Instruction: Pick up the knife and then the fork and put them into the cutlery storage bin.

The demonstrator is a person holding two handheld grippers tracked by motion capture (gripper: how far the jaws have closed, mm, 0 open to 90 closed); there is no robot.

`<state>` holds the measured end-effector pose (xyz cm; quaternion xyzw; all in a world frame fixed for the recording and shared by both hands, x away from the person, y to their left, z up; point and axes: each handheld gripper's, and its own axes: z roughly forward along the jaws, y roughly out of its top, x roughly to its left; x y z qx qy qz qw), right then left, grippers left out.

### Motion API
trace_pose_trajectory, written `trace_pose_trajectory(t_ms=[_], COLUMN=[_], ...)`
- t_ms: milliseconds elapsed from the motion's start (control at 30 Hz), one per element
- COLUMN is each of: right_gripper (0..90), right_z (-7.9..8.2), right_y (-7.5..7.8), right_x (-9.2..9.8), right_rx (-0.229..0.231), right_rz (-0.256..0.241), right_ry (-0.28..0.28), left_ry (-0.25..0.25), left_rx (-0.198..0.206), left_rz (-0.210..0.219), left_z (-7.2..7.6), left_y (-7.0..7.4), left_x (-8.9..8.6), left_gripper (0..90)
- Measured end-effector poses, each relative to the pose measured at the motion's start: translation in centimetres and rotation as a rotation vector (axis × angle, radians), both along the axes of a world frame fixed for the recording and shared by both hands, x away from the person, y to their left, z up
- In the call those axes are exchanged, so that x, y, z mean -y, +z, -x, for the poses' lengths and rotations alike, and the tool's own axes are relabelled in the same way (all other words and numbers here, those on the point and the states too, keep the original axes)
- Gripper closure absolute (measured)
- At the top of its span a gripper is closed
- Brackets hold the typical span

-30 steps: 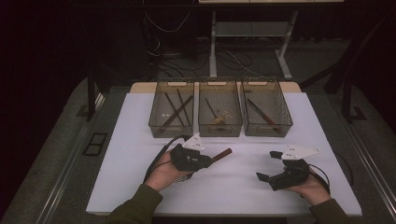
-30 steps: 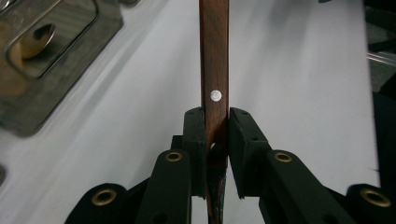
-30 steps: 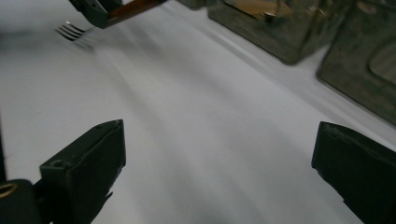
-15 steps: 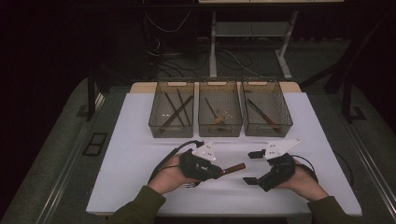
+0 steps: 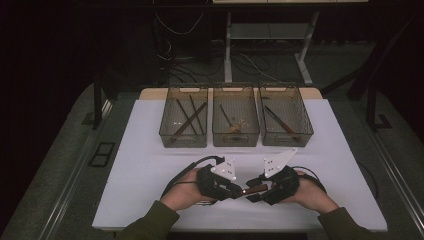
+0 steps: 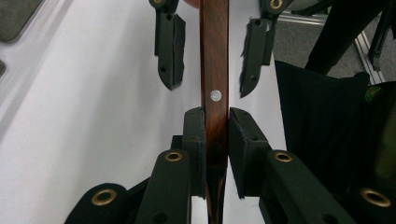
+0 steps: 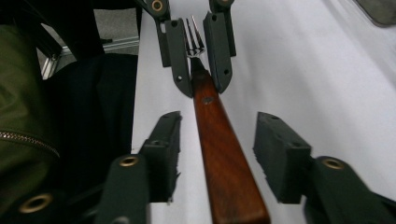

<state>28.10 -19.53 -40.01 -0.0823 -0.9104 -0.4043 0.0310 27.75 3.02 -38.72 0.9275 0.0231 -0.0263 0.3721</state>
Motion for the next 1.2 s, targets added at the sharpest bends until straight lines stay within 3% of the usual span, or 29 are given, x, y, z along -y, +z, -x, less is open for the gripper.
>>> trace_pose_trajectory(t_ms=[267, 500, 700, 800, 967, 1200], right_gripper=[71.4, 75.1, 75.6, 75.7, 75.6, 75.6], right_z=[0.1, 0.1, 0.2, 0.2, 0.0, -0.3], right_y=[0.0, -0.2, 0.0, 0.0, -0.1, -0.2], right_x=[-0.2, -0.2, -0.1, 0.0, 0.7, 2.0], right_rx=[-0.010, -0.035, -0.044, -0.039, -0.046, -0.059], right_rz=[-0.021, -0.028, -0.029, -0.031, -0.035, -0.057], right_ry=[0.031, 0.064, 0.053, 0.034, -0.010, -0.086], left_ry=[-0.012, -0.042, -0.048, -0.027, 0.044, 0.208], left_rx=[0.006, 0.022, 0.027, 0.028, 0.020, 0.019], left_rz=[0.004, 0.000, 0.022, 0.035, 0.071, 0.128], left_z=[0.1, 0.2, 0.1, 0.0, -0.4, -1.2], left_y=[0.1, 0.0, 0.0, -0.2, -0.4, -0.6], left_x=[-0.1, 0.0, -0.1, -0.4, -1.7, -5.5], left_gripper=[77.2, 77.1, 76.8, 75.2, 58.0, 46.3])
